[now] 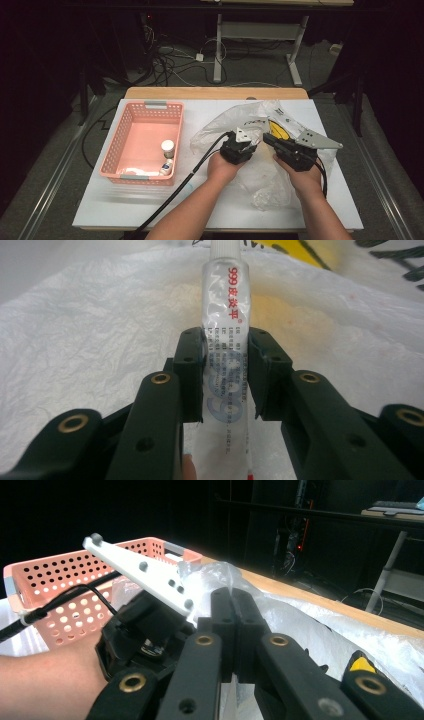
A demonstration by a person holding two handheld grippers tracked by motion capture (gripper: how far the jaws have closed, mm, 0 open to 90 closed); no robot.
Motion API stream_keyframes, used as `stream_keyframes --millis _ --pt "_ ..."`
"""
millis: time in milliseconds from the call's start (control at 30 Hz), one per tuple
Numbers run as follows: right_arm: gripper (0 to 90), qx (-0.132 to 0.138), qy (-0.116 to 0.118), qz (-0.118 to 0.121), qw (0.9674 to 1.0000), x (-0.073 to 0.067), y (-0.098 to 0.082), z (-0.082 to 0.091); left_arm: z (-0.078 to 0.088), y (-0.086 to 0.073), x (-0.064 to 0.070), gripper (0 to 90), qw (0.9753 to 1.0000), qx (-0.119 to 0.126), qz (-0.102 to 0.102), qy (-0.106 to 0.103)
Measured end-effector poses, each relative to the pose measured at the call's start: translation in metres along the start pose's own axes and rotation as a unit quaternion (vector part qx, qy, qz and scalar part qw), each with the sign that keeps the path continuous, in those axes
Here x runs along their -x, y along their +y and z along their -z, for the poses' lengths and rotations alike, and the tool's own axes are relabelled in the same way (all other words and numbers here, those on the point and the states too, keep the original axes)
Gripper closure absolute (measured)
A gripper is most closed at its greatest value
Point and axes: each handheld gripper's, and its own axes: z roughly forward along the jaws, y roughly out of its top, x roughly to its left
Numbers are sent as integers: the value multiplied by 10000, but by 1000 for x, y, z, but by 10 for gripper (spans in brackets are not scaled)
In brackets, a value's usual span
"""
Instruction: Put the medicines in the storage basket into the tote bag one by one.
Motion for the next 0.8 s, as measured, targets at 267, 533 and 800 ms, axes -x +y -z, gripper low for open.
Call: stream_keyframes --millis 267,533,800 --pt "900 -7 -9 -29 10000 2 -1 2 6 -2 3 489 9997 -179 33 -137" --pt "900 -30 1 -4 10000 0 -1 2 32 -13 6 365 9984 -209 177 -487" --pt "900 -47 -4 9 10000 0 -1 2 59 -23 10 195 9967 -139 289 -743"
